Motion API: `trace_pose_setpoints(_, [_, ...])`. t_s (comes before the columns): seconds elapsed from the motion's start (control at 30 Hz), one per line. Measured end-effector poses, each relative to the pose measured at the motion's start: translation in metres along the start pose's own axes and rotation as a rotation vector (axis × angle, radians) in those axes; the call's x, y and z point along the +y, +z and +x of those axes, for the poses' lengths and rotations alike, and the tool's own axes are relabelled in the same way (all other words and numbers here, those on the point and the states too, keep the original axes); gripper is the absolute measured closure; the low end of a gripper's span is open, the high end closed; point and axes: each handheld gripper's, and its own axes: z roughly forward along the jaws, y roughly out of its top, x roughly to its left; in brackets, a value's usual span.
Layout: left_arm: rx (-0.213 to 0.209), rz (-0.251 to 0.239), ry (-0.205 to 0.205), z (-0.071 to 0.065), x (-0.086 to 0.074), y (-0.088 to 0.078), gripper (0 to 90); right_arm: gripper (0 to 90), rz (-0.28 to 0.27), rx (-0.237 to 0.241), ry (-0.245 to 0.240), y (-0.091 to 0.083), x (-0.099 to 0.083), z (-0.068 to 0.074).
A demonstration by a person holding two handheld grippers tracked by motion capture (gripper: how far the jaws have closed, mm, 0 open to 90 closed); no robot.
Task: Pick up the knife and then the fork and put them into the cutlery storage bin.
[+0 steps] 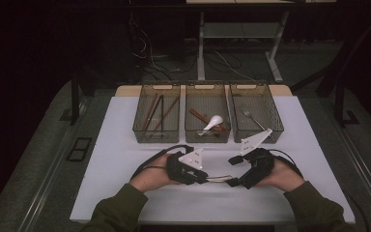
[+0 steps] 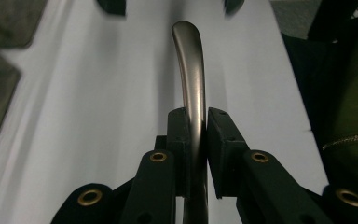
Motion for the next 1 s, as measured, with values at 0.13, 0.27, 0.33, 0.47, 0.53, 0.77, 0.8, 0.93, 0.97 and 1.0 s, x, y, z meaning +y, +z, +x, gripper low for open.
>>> trace_pose_setpoints(0.13, [-0.016,0.018,0.039,-0.001,0.012,0.007,79.2,30.2,0.048,0.052,-0.013,0.01,0.006,-0.001])
trace_pose_setpoints(0.27, [-0.028,0.016,0.04,-0.003,0.017,0.012,79.2,43.7,0.098,0.118,-0.007,0.02,0.008,0.0])
trace_pose_setpoints(0.33, [-0.033,0.023,0.041,-0.004,0.019,0.013,79.2,49.5,0.123,0.142,-0.006,0.024,0.007,0.0])
trace_pose_setpoints(0.47, [-0.039,0.039,0.06,-0.005,0.023,0.015,79.2,62.0,0.152,0.193,-0.008,0.03,0.008,-0.002])
trace_pose_setpoints(0.53, [-0.039,0.036,0.069,-0.005,0.024,0.016,79.2,68.2,0.167,0.221,-0.005,0.033,0.009,-0.002])
trace_pose_setpoints(0.77, [-0.049,0.053,0.06,-0.005,0.024,0.016,79.2,78.7,0.147,0.242,-0.025,0.035,0.01,0.0])
trace_pose_setpoints(0.8, [-0.051,0.048,0.06,-0.005,0.024,0.016,79.4,80.2,0.147,0.245,-0.022,0.035,0.009,0.0])
trace_pose_setpoints(0.93, [-0.036,0.021,0.05,-0.003,0.022,0.011,89.3,83.3,0.169,0.234,-0.043,0.039,0.007,0.001])
trace_pose_setpoints(0.97, [-0.036,0.022,0.039,-0.002,0.02,0.01,89.2,83.3,0.16,0.22,-0.05,0.039,0.006,0.002])
trace_pose_setpoints(1.0, [-0.032,0.015,0.034,-0.002,0.019,0.01,89.2,83.3,0.161,0.218,-0.067,0.039,0.005,0.0])
